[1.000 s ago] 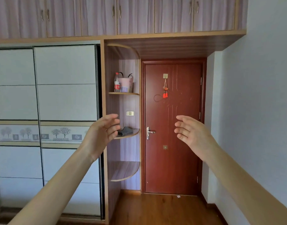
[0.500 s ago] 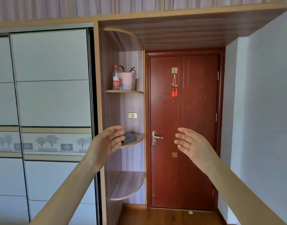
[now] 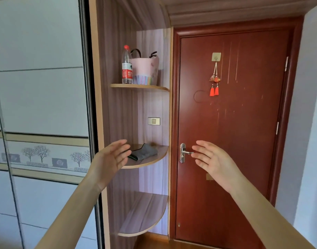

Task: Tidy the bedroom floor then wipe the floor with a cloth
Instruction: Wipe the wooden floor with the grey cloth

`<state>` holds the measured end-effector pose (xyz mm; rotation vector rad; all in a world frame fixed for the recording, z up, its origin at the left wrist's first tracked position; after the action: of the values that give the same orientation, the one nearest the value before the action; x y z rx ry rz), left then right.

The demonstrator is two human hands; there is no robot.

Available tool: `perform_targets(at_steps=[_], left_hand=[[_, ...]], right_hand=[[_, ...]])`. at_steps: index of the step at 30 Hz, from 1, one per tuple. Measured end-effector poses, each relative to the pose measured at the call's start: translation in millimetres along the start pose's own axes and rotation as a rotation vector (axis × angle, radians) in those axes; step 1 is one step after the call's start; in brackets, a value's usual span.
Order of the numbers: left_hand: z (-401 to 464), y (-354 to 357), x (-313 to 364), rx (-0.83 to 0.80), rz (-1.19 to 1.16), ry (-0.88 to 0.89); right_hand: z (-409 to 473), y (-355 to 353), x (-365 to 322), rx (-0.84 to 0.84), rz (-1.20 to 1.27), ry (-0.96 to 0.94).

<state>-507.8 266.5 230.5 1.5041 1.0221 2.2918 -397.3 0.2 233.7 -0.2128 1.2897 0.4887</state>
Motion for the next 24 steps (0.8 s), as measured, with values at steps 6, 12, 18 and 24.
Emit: perform_targets(at_steps=[6, 12, 18, 24], left_hand=[[81, -14, -38, 0.04, -0.024, -0.022], [163, -40, -67, 0.053, 0.005, -0.054], [264, -74, -102, 0.078, 0.031, -0.065], [382, -109, -122, 0.122, 0.053, -0.069]], right_hand=[[101, -12, 41, -0.039, 0.039, 0.058], [185, -8, 92, -0.078, 0.013, 0.118], [283, -10, 144, -0.093, 0.01, 0.147], [409, 0, 174, -0.124, -0.042, 0.138]])
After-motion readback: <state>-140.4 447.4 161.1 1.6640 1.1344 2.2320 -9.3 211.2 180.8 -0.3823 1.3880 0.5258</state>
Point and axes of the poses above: each hand's wrist, its own z-axis towards the middle knuckle, its own y-axis out of the palm, x = y × z, the point moved 3 cm from there along z, towards the middle knuckle, and after that the axes turned 15 degrees about -z, right-handed, at the moved point
